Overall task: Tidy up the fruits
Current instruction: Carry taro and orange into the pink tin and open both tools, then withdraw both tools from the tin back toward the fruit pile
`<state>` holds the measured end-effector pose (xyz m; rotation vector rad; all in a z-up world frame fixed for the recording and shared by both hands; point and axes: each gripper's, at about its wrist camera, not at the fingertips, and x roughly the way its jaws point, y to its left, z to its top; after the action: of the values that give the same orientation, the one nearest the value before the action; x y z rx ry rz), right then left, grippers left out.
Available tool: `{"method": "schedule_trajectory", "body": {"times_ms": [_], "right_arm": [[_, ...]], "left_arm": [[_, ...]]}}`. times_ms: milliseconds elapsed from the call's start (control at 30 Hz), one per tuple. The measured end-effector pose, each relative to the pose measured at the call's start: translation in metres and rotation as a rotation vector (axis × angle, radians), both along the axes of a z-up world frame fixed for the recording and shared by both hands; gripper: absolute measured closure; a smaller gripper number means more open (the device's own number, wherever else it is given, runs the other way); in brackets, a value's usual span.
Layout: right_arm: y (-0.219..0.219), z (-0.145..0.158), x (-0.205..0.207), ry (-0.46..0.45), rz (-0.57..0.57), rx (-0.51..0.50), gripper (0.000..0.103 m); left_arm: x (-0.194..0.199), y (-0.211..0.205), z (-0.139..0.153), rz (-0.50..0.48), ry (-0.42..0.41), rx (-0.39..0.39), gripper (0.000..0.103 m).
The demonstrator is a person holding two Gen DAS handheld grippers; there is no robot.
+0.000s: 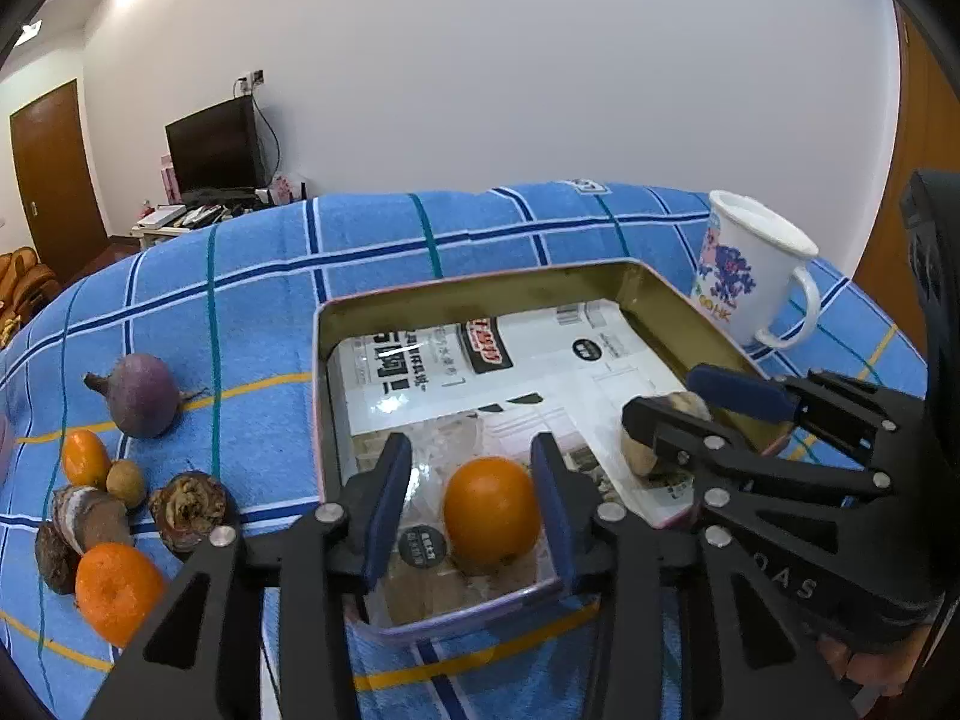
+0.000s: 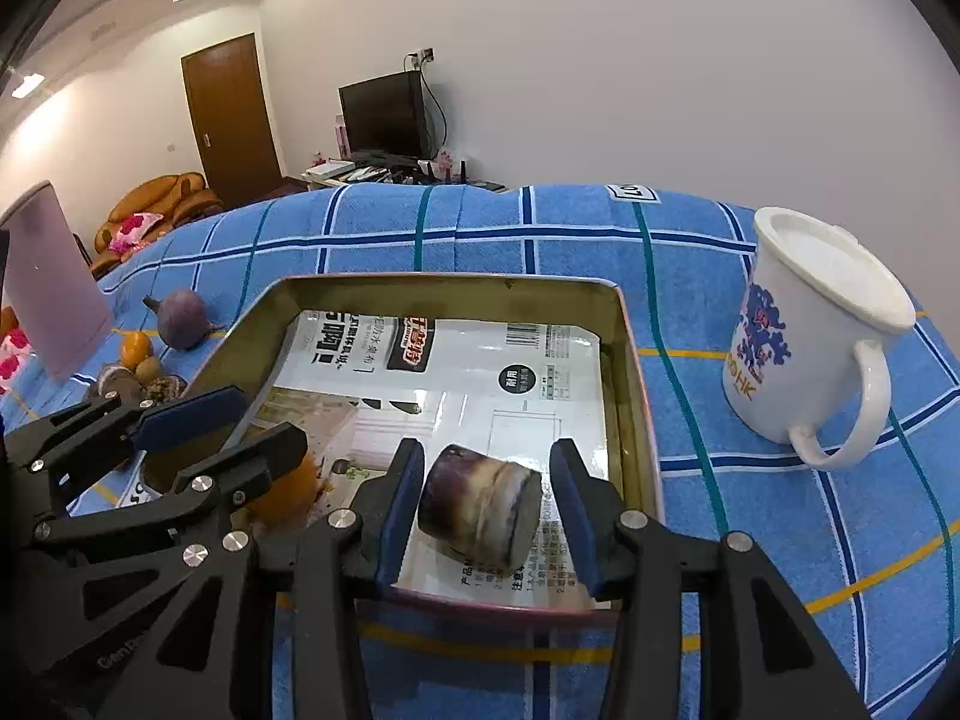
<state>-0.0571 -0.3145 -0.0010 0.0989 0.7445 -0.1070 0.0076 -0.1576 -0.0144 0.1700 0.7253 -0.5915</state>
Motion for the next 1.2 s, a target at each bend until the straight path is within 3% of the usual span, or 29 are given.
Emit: {"method": "schedule_trajectory", "body": {"times_ms": [167,233,300,367,533,667,800,1067,1200], "right_arm": [[-0.01,0.006,-0.005,-0.046,-0.002,0.082,0.055],[-0.016,0.007,-0.008,-0.072,-0.004,0.149,0.049],[-0.021,0.008,-0.011,-0.102,-0.009,0.208,0.044],[-0.021,0.011,-0.016,-0.147,-0.016,0.239,0.042],[-0.007,0.023,-0.034,-0.291,-0.091,0.114,0.042],[0.001,0.032,-0.052,-0.4,-0.153,0.049,0.042],[0.011,0.041,-0.067,-0.517,-0.215,-0.05,0.042],[0.025,0.048,-0.071,-0.506,-0.225,-0.117,0.042],[0.032,0.046,-0.064,-0.481,-0.206,-0.148,0.042]], "left_arm": [[-0.004,0.014,0.009,0.019,-0.015,-0.065,0.032],[-0.006,0.02,0.013,0.03,-0.026,-0.103,0.026],[-0.008,0.026,0.017,0.065,-0.043,-0.12,0.008],[-0.01,0.032,0.022,0.094,-0.074,-0.136,0.001],[-0.012,0.054,0.032,0.232,-0.187,-0.123,0.001],[-0.01,0.071,0.032,0.334,-0.293,-0.028,0.001],[-0.006,0.089,0.03,0.386,-0.337,0.03,0.001],[0.0,0.127,0.026,0.418,-0.352,0.09,0.001],[0.003,0.144,0.025,0.436,-0.398,0.122,0.001]]}}
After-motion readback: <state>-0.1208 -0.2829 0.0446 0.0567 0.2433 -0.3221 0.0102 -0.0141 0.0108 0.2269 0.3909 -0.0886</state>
